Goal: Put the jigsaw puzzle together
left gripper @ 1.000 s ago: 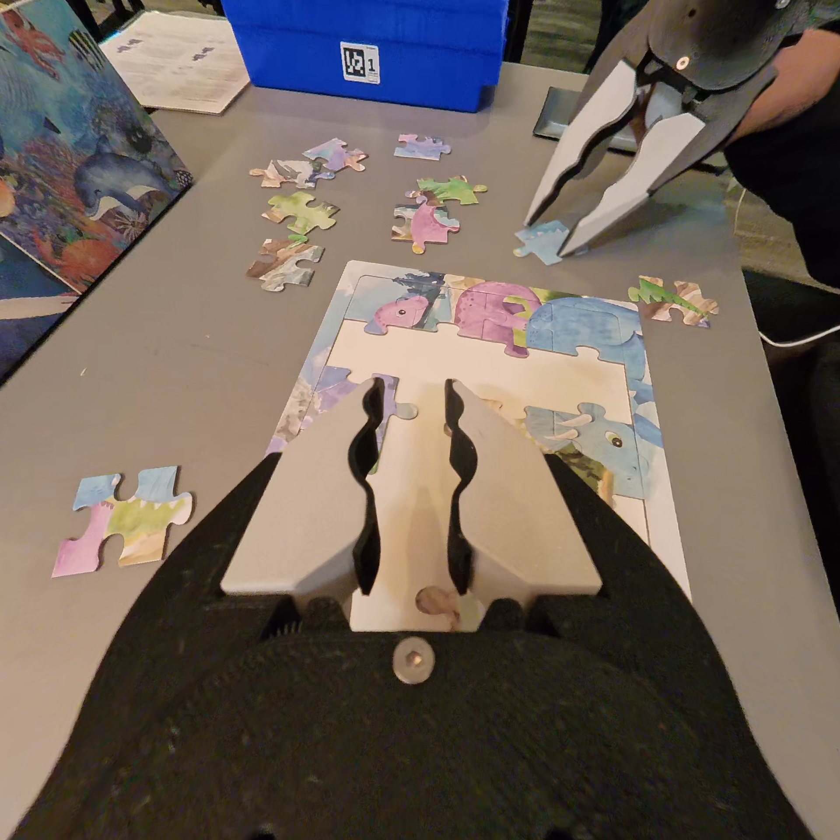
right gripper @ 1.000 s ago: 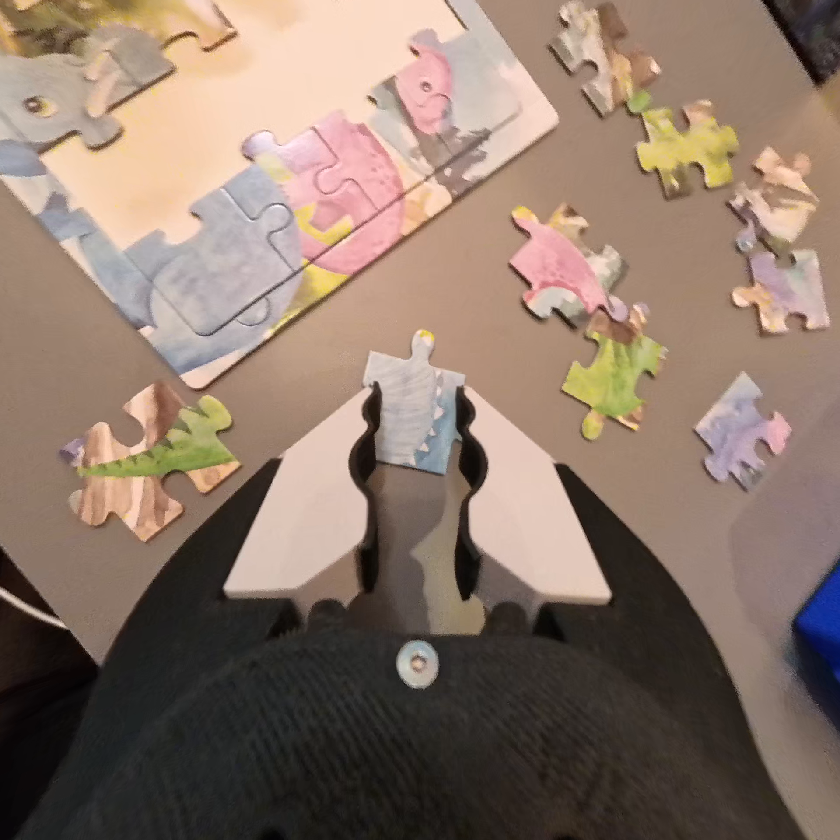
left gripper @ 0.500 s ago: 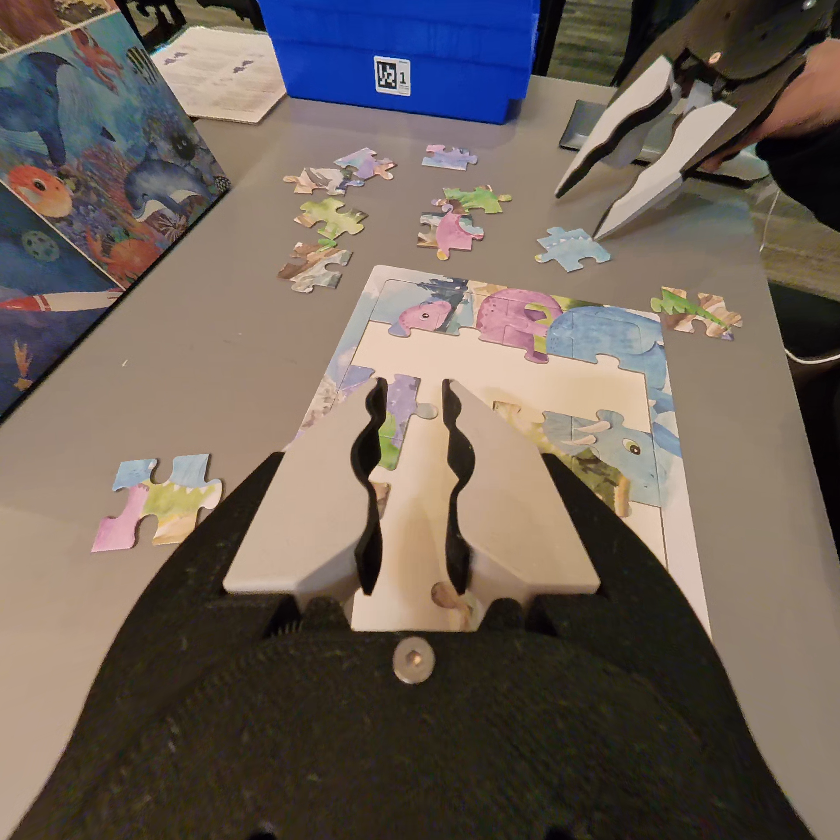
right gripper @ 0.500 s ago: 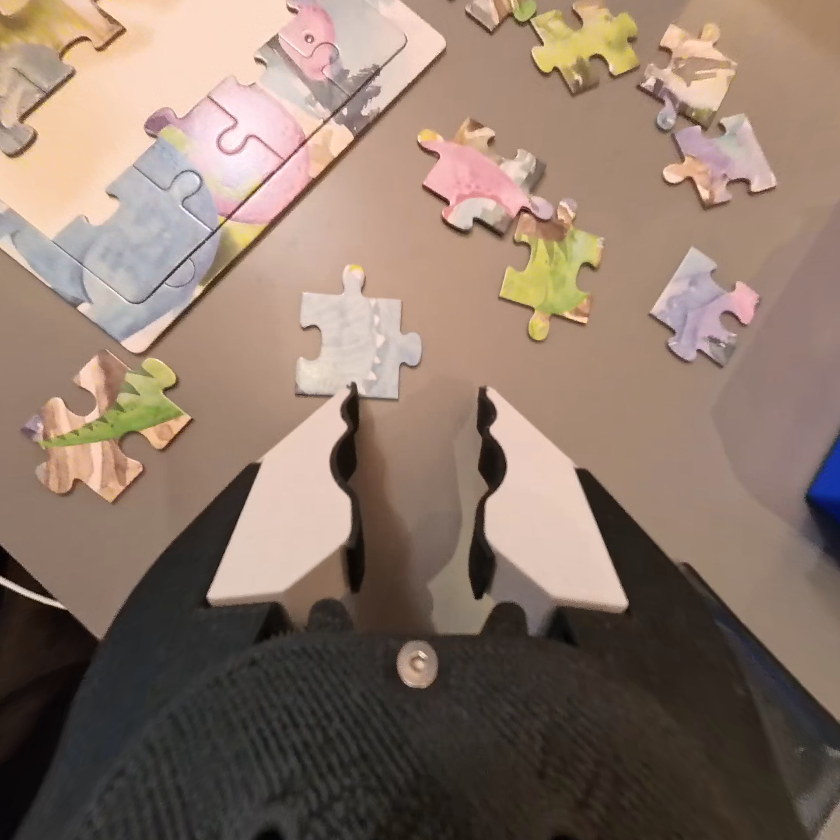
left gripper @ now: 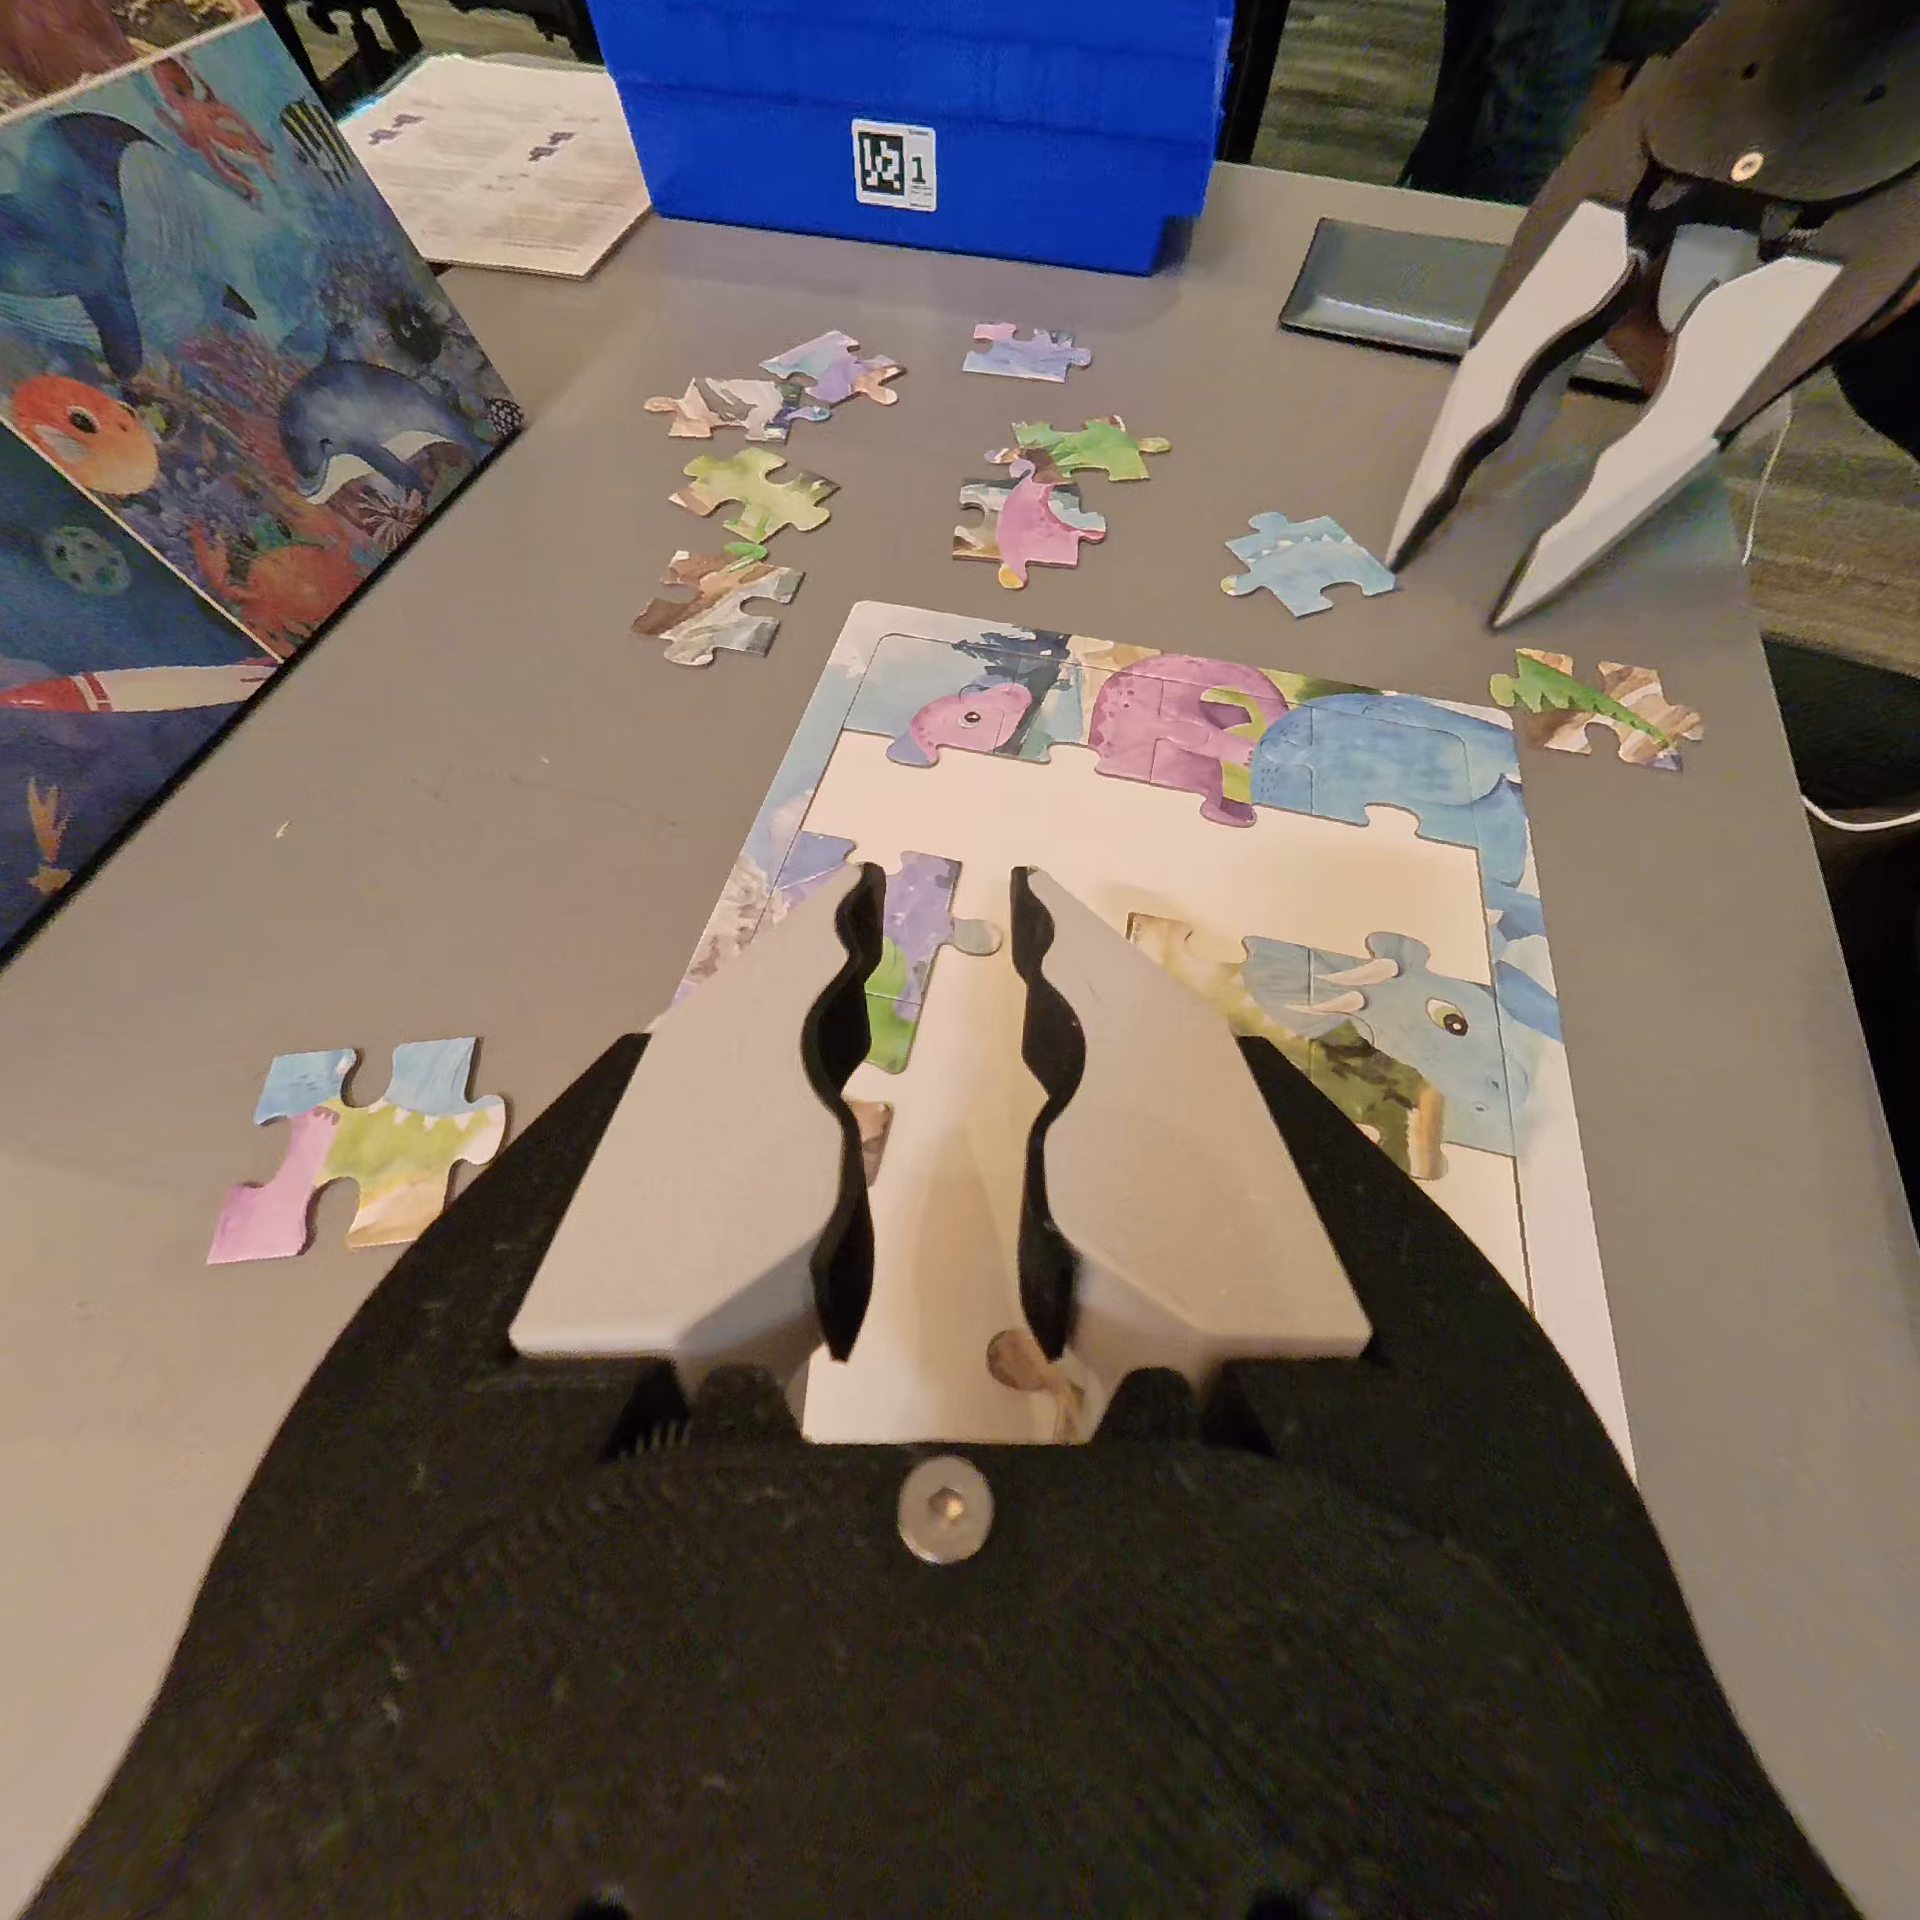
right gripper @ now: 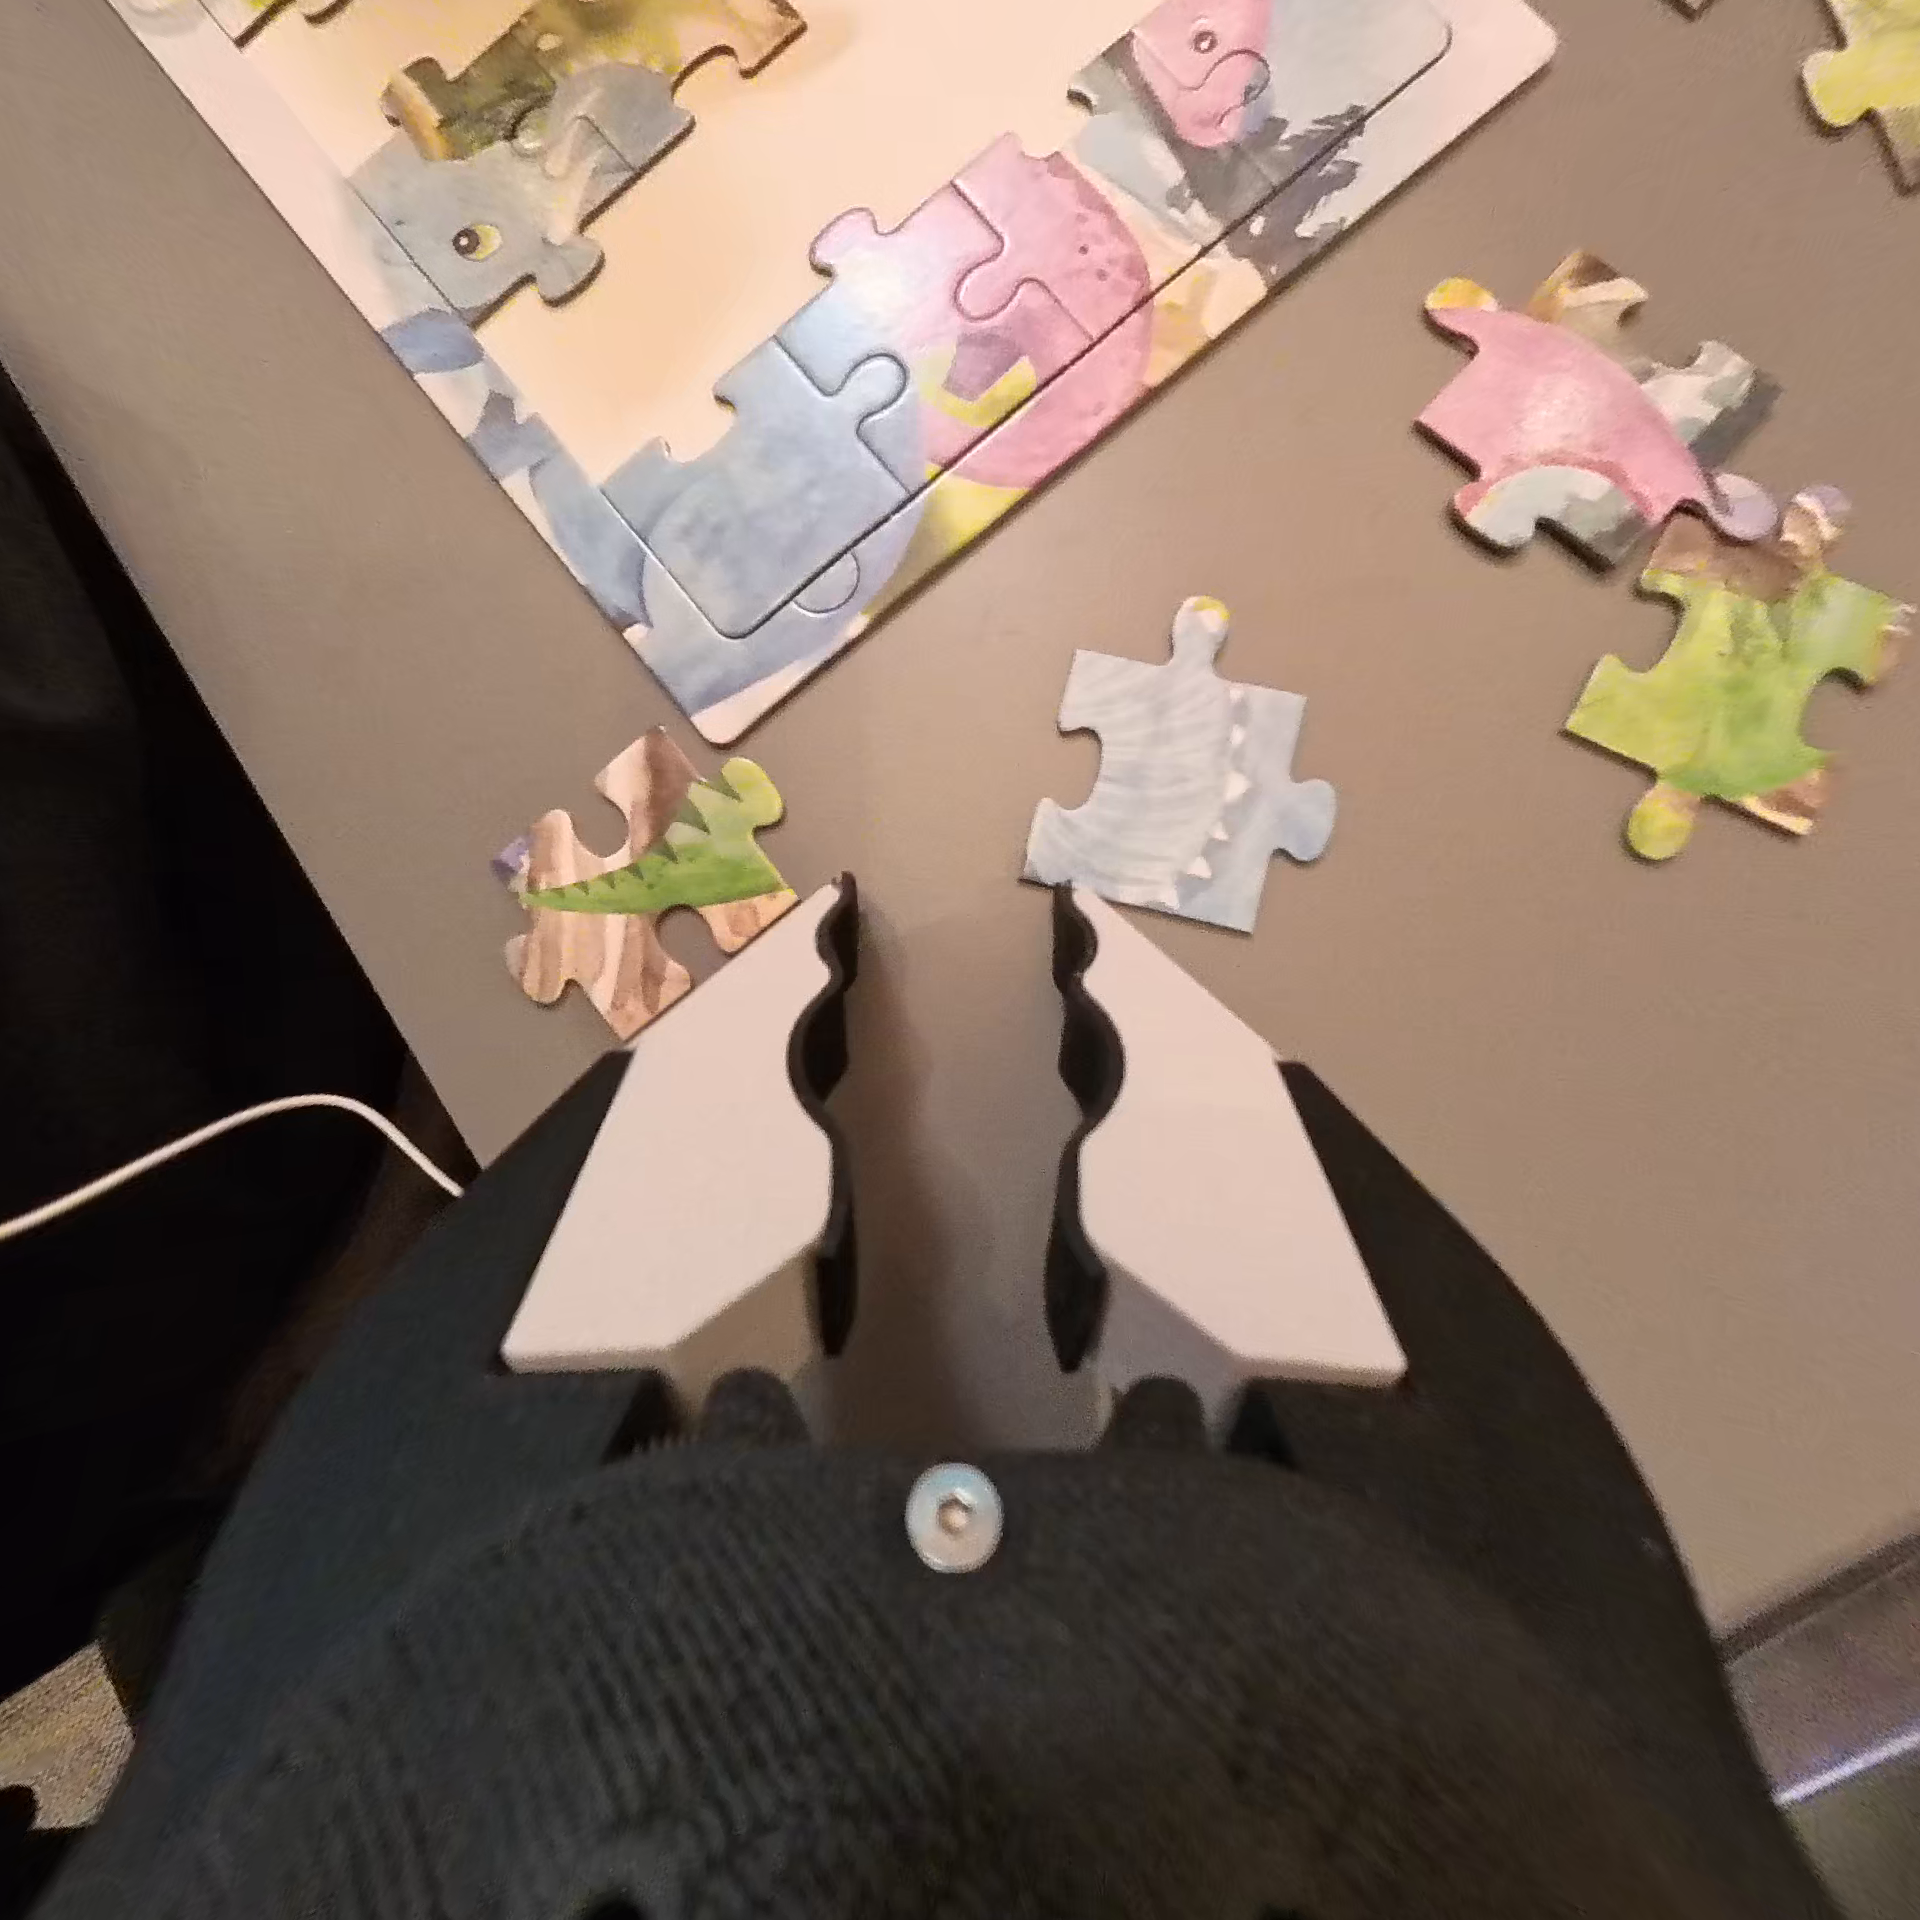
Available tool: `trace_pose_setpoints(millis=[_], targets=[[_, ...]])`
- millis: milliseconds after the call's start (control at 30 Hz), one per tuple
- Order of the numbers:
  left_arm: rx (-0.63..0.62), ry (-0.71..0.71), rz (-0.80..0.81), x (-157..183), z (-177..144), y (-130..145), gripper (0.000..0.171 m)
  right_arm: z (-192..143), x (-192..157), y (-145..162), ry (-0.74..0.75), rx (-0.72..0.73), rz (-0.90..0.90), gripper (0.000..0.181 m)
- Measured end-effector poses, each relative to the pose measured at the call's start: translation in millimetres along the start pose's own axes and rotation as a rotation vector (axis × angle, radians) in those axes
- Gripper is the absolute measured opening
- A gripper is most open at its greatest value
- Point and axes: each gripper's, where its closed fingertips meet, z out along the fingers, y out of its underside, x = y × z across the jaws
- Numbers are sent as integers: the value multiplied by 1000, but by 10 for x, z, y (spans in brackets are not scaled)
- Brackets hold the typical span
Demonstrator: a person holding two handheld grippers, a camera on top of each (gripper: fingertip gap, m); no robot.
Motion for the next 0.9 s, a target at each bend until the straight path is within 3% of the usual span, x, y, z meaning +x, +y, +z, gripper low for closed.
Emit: trace_pose_setpoints(millis=[200, 267, 367, 533, 633, 733, 900], targets=[[-4, 3, 8, 13, 7, 4, 23, -67, 345, -52, 128, 63, 7, 46], [-5, 4, 9, 14, 8, 7, 22, -28, 378, -25, 110, 57, 21, 50], [-9, 4, 10, 11, 10, 14, 23, -9, 311, -17, 54, 55, 40, 52], [-7, 7, 8, 14, 10, 14, 23, -59, -71, 42, -117, -3, 38, 39], [-12, 7, 14, 22, 15, 20, 23, -66, -58, -17, -81, 30, 2, 42], [-14, 9, 17, 27, 20, 23, 23, -46, 152, -62, 46, 46, -100, 51], [-17, 10, 21, 28, 26, 33, 23, 82, 139, -153, -10, 35, -270, 59]])
